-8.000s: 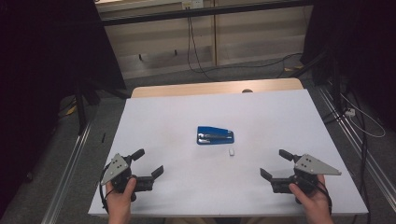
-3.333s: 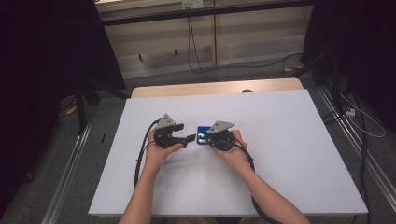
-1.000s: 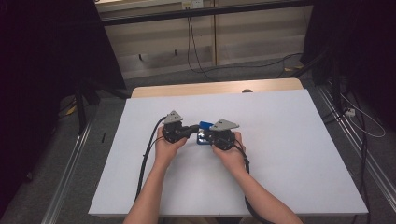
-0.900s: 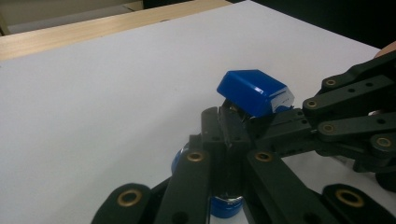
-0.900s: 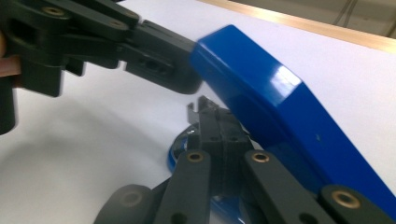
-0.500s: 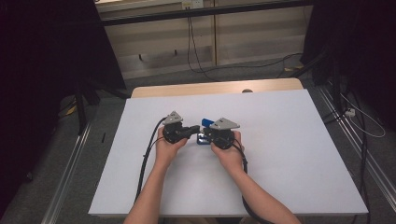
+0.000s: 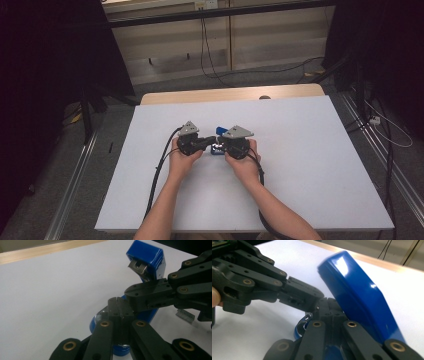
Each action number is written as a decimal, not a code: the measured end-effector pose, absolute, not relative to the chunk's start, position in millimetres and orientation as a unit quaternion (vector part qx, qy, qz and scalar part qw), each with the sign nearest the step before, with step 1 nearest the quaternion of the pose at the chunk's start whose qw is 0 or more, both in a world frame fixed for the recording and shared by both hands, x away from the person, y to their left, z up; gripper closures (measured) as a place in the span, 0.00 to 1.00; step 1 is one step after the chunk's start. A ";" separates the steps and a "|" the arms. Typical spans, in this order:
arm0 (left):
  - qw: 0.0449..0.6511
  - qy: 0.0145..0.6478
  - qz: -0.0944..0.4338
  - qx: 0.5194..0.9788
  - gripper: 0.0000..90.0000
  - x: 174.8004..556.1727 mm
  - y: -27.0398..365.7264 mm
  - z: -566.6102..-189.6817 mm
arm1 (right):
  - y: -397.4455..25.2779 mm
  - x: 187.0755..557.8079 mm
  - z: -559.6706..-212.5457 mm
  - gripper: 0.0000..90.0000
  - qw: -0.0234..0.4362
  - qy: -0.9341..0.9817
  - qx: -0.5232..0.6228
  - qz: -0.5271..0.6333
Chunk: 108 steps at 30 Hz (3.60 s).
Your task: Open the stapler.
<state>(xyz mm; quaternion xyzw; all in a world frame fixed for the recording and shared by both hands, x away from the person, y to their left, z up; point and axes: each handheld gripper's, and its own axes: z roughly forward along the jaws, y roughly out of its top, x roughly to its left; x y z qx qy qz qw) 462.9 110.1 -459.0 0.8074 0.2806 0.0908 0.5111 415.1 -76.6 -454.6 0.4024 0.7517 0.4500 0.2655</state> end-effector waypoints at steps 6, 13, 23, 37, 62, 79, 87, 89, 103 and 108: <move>0.512 0.283 0.087 0.806 1.00 463.3 111.4 -464.0 | -74.6 414.3 -451.9 1.00 0.276 0.743 0.417 0.444; 0.511 0.285 0.087 0.806 1.00 462.9 111.3 -463.8 | -79.3 412.2 -446.1 1.00 0.298 0.735 0.421 0.439; 0.506 0.285 0.090 0.809 1.00 462.6 111.0 -463.0 | -96.4 406.5 -434.9 1.00 0.337 0.734 0.422 0.412; 0.506 0.284 0.091 0.809 1.00 462.4 110.9 -462.9 | -110.9 408.5 -431.3 1.00 0.356 0.730 0.433 0.391; 0.506 0.288 0.087 0.808 1.00 462.5 111.6 -462.9 | -134.3 409.0 -437.6 1.00 0.336 0.731 0.440 0.399; 0.501 0.286 0.099 0.810 1.00 460.1 109.3 -461.7 | -149.0 409.1 -449.0 1.00 0.332 0.723 0.455 0.400; 0.497 0.288 0.104 0.812 1.00 458.8 108.6 -461.0 | -159.0 408.3 -450.5 1.00 0.326 0.719 0.459 0.407; 0.496 0.288 0.107 0.812 1.00 458.2 108.0 -460.7 | -160.7 408.2 -450.4 1.00 0.327 0.720 0.458 0.407; 0.500 0.297 0.097 0.808 1.00 459.6 109.2 -461.2 | -172.7 409.0 -459.0 1.00 0.325 0.723 0.457 0.403; 0.502 0.302 0.089 0.805 1.00 460.5 109.5 -460.6 | -173.7 408.9 -459.4 1.00 0.323 0.722 0.458 0.406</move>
